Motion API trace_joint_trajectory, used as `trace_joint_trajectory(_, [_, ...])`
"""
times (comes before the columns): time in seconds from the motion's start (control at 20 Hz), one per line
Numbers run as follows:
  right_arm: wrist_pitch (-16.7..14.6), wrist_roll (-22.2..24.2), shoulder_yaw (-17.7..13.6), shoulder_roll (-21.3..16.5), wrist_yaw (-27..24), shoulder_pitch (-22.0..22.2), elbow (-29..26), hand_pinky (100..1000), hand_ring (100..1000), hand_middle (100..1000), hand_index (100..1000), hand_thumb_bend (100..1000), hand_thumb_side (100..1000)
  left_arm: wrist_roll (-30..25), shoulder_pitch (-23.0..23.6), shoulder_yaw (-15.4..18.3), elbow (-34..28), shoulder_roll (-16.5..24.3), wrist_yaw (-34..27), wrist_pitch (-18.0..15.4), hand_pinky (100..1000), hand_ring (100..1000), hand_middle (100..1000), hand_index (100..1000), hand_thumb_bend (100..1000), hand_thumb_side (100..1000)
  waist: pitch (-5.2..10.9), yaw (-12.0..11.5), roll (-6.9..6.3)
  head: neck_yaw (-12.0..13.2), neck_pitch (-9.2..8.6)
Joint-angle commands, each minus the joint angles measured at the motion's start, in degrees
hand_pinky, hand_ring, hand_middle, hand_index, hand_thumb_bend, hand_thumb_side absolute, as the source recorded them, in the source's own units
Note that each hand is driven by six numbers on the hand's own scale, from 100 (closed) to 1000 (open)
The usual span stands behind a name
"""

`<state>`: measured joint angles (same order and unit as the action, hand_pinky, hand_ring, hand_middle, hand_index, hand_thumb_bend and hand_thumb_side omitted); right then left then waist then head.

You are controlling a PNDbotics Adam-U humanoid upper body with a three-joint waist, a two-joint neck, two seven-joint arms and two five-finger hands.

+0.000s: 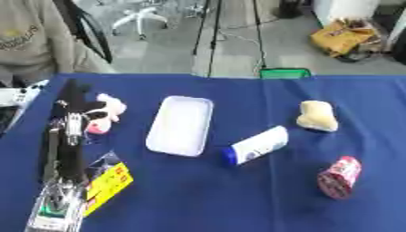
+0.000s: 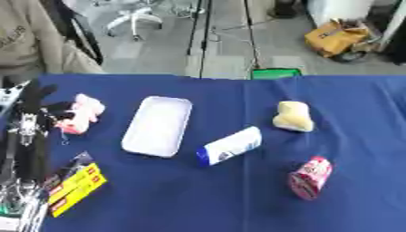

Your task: Pick up objects on the table and place them in the box.

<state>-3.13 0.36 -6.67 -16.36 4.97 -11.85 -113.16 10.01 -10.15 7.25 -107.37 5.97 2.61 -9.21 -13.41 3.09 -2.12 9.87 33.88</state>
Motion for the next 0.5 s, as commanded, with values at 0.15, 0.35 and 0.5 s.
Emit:
trace_joint_trajectory(0.15, [-0.2,0.0,0.0,-0.5,0.0,-0.5,-1.4,875,887,796,845,100,516,0.0,-0.4,0.4,-0.8,0.6,0.2,0.1,656,682,818,970,472,796,1.99,0.0,-0.38,0.0,-0.41])
trace_joint_trajectory(0.35, [-0.2,0.0,0.0,-0.5,0.0,-0.5,-1.4,875,887,796,845,100,516,-0.1,-0.3,0.4,-0.9,0.6,0.3,0.1,656,682,818,970,473,795,1.98,0.0,-0.39,0.0,-0.48])
trace_joint_trajectory(0.5, [-0.2,-0.1,0.0,-0.5,0.0,-0.5,-1.4,875,887,796,845,100,516,-0.1,-0.3,0.4,-0.9,0.6,0.3,0.2,656,681,818,971,473,795,1.97,0.0,-0.41,0.0,-0.37])
